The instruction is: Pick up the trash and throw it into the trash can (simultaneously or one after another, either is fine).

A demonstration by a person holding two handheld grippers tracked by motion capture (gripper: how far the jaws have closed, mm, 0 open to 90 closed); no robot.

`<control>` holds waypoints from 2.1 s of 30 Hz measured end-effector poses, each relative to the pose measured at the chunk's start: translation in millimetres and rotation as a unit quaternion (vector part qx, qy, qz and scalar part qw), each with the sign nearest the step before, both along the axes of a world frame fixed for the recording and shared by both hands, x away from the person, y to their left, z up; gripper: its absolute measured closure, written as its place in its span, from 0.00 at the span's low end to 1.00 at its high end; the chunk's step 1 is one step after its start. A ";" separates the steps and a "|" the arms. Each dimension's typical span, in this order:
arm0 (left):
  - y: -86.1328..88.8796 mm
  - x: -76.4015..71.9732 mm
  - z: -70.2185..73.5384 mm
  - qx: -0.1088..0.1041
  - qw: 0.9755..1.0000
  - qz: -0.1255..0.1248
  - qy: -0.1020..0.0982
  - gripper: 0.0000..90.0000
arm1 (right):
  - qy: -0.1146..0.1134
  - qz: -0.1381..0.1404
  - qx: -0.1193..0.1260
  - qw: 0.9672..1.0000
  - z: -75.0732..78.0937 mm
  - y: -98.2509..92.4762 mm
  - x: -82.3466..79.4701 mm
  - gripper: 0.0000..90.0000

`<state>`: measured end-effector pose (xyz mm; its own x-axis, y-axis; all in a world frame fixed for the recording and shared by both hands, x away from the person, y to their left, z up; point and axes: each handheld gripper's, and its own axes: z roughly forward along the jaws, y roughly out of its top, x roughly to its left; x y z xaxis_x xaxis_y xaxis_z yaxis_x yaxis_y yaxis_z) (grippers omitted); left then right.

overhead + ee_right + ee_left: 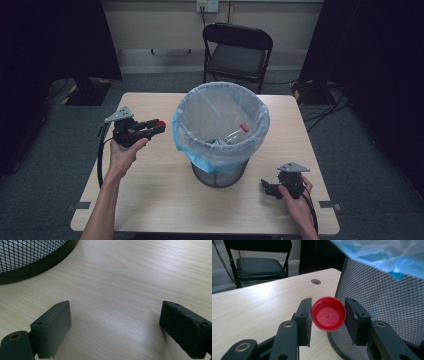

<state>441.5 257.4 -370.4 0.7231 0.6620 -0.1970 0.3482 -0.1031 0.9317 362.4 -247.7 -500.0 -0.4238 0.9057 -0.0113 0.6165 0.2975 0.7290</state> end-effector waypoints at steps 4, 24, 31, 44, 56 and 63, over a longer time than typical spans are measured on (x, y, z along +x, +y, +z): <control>0.2 -1.2 7.8 -0.002 1.000 -0.004 -0.010 0.66 | 0.000 0.000 0.000 1.000 0.0 0.0 0.0 0.11; -6.2 -3.0 52.7 -0.036 0.998 -0.016 -0.053 0.66 | 0.000 0.000 0.000 1.000 0.0 0.0 0.0 0.11; -12.0 -4.7 73.0 -0.044 0.996 -0.018 -0.074 0.66 | 0.000 0.000 0.000 1.000 0.0 0.0 0.0 0.11; -12.2 -6.3 97.3 -0.057 0.993 -0.026 -0.097 0.66 | 0.000 0.000 0.000 1.000 0.0 0.0 0.0 0.11; -29.5 -8.0 112.5 -0.085 0.989 -0.062 -0.107 0.66 | 0.000 0.000 0.000 1.000 0.0 0.0 0.0 0.11; -43.2 -11.1 121.6 -0.106 0.984 -0.095 -0.107 0.66 | 0.000 0.000 0.000 1.000 0.0 0.0 0.0 0.11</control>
